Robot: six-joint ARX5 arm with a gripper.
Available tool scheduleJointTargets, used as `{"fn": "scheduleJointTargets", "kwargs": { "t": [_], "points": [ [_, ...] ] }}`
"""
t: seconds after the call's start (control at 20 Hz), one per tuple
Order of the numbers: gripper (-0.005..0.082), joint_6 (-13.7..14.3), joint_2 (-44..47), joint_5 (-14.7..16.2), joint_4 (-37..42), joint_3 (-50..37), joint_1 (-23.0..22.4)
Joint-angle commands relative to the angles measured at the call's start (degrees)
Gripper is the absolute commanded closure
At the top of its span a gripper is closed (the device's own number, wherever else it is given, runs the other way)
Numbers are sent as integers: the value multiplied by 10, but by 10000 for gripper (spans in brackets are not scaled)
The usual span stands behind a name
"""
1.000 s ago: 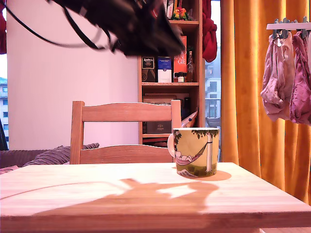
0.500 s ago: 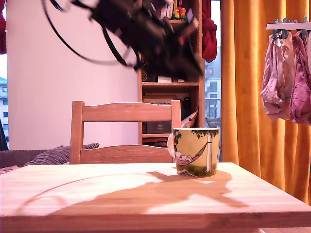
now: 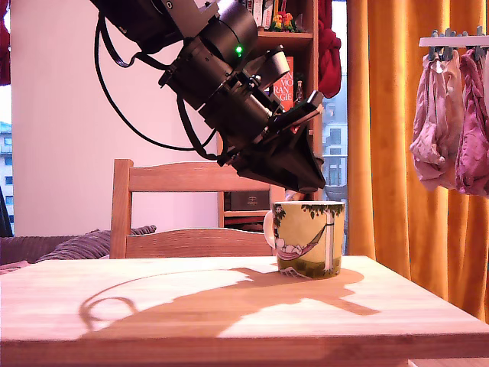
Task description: Pick up the coffee capsules on the table and drop them inside the coffee cup
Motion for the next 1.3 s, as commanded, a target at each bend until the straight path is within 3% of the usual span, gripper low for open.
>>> {"fn": "scheduleJointTargets", "kwargs": {
  "t": [0.0, 0.6, 0.65, 0.75, 0.8, 1.25],
  "points": [
    [607, 1, 9, 0, 1, 3, -3],
    [604, 0, 9, 4, 0, 3, -6],
    [542, 1, 9, 7, -1, 3, -5],
    [202, 1, 9, 8, -4, 3, -5],
    [110, 0, 9, 8, -7, 3, -5],
    [95, 0, 8, 12, -16, 3, -6]
  ]
}}
